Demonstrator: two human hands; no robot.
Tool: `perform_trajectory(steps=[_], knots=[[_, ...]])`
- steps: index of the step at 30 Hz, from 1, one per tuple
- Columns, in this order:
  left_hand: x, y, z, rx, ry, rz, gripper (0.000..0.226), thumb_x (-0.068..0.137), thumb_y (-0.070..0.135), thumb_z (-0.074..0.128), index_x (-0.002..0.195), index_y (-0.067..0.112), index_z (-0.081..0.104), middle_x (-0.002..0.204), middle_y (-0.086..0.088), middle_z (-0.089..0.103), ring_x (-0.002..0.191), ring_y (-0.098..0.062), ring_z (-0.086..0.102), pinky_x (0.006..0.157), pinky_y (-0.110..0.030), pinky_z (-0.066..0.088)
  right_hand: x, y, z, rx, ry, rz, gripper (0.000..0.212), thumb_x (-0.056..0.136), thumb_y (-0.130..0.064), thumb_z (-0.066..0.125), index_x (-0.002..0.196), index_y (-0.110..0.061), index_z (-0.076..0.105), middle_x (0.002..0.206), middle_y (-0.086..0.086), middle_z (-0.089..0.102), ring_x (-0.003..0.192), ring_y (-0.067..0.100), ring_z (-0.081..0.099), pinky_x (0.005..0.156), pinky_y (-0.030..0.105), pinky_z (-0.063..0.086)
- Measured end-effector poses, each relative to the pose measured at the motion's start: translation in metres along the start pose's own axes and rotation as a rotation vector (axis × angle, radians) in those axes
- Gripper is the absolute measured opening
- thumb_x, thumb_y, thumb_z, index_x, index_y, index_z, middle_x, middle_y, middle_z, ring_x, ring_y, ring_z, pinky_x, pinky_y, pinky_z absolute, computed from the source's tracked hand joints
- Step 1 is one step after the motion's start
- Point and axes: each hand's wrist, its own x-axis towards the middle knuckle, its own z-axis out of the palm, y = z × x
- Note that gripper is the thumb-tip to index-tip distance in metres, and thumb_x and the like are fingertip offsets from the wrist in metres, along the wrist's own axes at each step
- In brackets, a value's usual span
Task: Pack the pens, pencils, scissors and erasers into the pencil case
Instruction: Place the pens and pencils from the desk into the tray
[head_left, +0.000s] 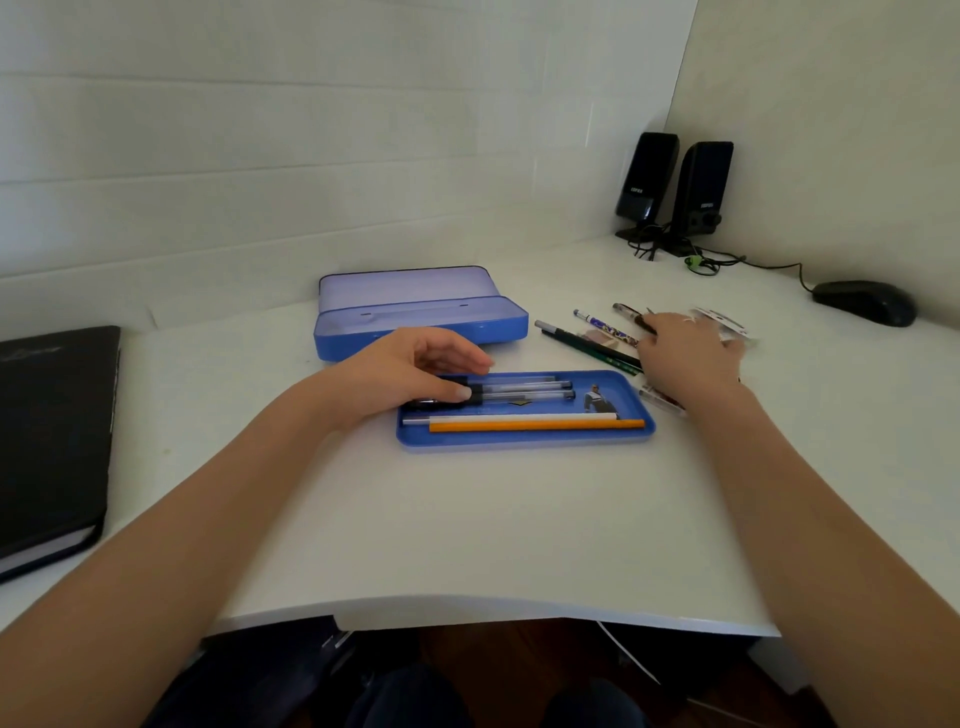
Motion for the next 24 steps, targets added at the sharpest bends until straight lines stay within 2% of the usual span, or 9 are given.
perform_trajectory(steps=[7, 11, 15, 19, 24], knots=[[0.000, -0.001, 0.000, 0.005, -0.007, 0.007, 0.031, 0.080, -0.002, 0.067, 0.103, 0.018, 0.068, 0.107, 0.011, 0.070, 0.102, 0.004, 0.063, 0.087, -0.009, 0.047, -0.001, 0.004, -0.004, -0.025, -0.010, 0.102, 0.037, 0.095, -0.025, 0.032, 0.123, -0.015, 0.054, 0.135, 0.014, 0.047, 0.131, 0.032, 0.031, 0.104, 0.052, 0.026], [0.000, -0.001, 0.000, 0.011, -0.012, -0.002, 0.031, 0.079, -0.001, 0.068, 0.103, 0.020, 0.068, 0.107, 0.011, 0.071, 0.104, 0.002, 0.063, 0.092, -0.012, 0.046, 0.003, 0.002, -0.006, 0.110, -0.005, 0.197, 0.032, 0.096, -0.020, 0.038, 0.117, -0.011, 0.060, 0.125, 0.016, 0.055, 0.123, 0.034, 0.043, 0.102, 0.048, 0.032], [0.001, -0.001, -0.001, 0.008, -0.016, -0.004, 0.031, 0.080, 0.001, 0.069, 0.100, 0.024, 0.068, 0.108, 0.010, 0.071, 0.106, 0.000, 0.063, 0.095, -0.016, 0.046, 0.010, 0.011, -0.010, 0.280, -0.027, 0.259, 0.028, 0.088, -0.011, 0.052, 0.113, -0.009, 0.065, 0.116, 0.015, 0.064, 0.108, 0.034, 0.057, 0.095, 0.047, 0.047], [0.000, -0.001, 0.000, 0.000, -0.018, -0.001, 0.032, 0.080, 0.000, 0.068, 0.100, 0.025, 0.068, 0.107, 0.010, 0.071, 0.106, 0.000, 0.063, 0.094, -0.015, 0.046, 0.010, 0.017, -0.013, 0.270, -0.023, 0.300, 0.031, 0.079, -0.021, 0.066, 0.108, -0.010, 0.068, 0.111, 0.012, 0.066, 0.102, 0.031, 0.059, 0.091, 0.045, 0.050], [0.000, -0.001, 0.000, -0.011, -0.017, -0.001, 0.032, 0.079, -0.001, 0.068, 0.099, 0.025, 0.069, 0.107, 0.011, 0.071, 0.106, 0.001, 0.063, 0.094, -0.016, 0.047, 0.002, 0.010, -0.018, 0.247, 0.036, 0.290, 0.027, 0.079, -0.017, 0.065, 0.106, -0.013, 0.068, 0.109, 0.014, 0.066, 0.099, 0.034, 0.061, 0.084, 0.040, 0.050]])
